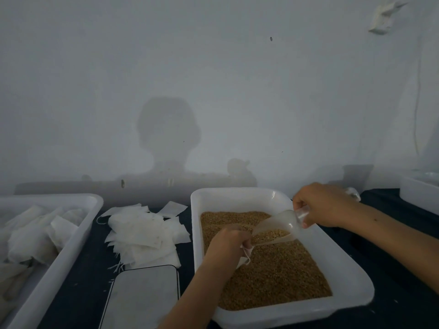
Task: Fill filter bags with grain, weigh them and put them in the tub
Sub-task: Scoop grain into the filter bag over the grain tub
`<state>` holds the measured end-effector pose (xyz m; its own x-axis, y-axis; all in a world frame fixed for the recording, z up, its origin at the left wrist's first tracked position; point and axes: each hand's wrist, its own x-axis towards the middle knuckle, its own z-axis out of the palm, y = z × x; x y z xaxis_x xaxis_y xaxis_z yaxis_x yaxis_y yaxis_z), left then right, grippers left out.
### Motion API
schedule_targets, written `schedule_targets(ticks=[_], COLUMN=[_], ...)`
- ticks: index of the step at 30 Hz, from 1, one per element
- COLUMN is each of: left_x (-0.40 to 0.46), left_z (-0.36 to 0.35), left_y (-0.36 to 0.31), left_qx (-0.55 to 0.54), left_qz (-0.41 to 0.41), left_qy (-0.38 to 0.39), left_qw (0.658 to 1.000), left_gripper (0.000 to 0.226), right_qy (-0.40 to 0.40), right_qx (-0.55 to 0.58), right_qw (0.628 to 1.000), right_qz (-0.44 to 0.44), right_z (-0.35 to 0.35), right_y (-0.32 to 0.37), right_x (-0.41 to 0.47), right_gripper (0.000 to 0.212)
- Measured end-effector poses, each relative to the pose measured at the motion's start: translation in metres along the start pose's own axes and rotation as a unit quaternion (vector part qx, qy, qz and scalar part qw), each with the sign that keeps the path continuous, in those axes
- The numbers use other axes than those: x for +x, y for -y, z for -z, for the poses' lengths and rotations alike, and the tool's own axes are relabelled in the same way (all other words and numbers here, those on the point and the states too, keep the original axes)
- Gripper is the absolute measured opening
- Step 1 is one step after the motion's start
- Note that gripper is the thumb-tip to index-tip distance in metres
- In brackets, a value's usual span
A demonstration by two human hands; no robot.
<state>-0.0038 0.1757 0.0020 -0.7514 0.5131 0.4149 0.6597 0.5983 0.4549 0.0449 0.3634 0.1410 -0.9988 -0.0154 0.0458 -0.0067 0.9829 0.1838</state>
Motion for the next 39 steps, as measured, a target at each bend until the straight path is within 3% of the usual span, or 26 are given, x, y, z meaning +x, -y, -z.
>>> schedule_targets(ticks=[4,9,13,19,21,24,27,31,39], left_x=[-0.001,0.000,0.002,0.005,0.005,0.004,0.004,0.006,0.007], left_z=[-0.001,-0.002,-0.003,0.007,0.009,0.009,0.009,0.008,0.006], left_y=[0.001,0.002,0.004,0.012,0.013,0.013,0.014,0.015,0.014], left_qx=[0.022,-0.050,-0.103,-0.286,-0.321,-0.342,-0.353,-0.330,-0.286], left_qz=[-0.013,0.031,0.085,0.195,0.220,0.240,0.247,0.250,0.223], left_qy=[-0.006,-0.024,-0.061,-0.139,-0.167,-0.195,-0.210,-0.217,-0.196], left_qw=[1.000,0.998,0.989,0.928,0.906,0.887,0.878,0.884,0.911], left_gripper=[0.013,0.007,0.035,0.034,0.030,0.026,0.026,0.033,0.030], right_qy=[-0.027,-0.055,-0.041,0.073,0.058,0.033,0.013,0.005,0.098], right_qx=[-0.063,-0.093,-0.071,-0.044,-0.054,-0.069,-0.021,0.058,0.225], right_qw=[0.998,0.994,0.997,0.996,0.997,0.996,0.997,0.994,0.965], right_qz=[0.015,0.035,0.013,-0.002,0.017,0.043,0.072,0.094,0.094], right_z=[0.008,0.011,0.011,-0.029,-0.050,-0.076,-0.090,-0.107,-0.104], right_y=[0.007,0.007,-0.002,0.002,0.010,0.020,0.031,0.044,0.036], right_x=[0.001,0.000,-0.003,-0.009,-0.008,-0.002,0.004,0.009,0.004], right_gripper=[0.019,0.016,0.022,0.026,0.012,0.011,0.028,0.014,0.014])
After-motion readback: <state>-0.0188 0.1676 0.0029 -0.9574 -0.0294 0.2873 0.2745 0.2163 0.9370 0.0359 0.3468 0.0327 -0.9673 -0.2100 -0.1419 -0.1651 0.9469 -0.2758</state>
